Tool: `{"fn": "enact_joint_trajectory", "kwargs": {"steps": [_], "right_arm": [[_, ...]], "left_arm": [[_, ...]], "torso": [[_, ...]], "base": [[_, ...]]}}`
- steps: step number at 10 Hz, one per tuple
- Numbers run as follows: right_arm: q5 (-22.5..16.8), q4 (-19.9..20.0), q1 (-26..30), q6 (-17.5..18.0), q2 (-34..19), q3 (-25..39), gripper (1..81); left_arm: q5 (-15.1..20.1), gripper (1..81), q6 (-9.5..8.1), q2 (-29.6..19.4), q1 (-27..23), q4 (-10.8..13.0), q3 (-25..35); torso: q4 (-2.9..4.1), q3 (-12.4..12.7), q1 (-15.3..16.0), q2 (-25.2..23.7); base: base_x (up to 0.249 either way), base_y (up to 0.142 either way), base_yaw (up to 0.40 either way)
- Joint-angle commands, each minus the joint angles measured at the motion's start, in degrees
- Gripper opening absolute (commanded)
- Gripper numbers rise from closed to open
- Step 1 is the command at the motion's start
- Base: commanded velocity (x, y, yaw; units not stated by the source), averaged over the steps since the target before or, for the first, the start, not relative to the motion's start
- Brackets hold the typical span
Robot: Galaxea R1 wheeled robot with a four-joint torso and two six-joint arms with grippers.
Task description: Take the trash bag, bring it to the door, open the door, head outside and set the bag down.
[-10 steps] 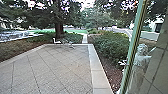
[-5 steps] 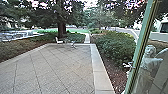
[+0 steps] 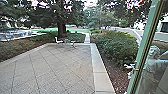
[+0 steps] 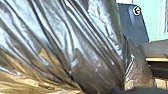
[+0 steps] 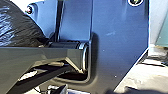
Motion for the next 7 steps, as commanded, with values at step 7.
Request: {"fn": "enact_joint_trajectory", "kwargs": {"steps": [7], "right_arm": [[-3.4,-0.3,3.0,-0.2,0.3,0.4,81.1]], "left_arm": [[4.0,1.0,0.47,0.2,-2.6,-0.3,0.3]], "torso": [[0.00,0.0,0.0,0.0]], "base": [[0.096,0.000,0.000]]}}
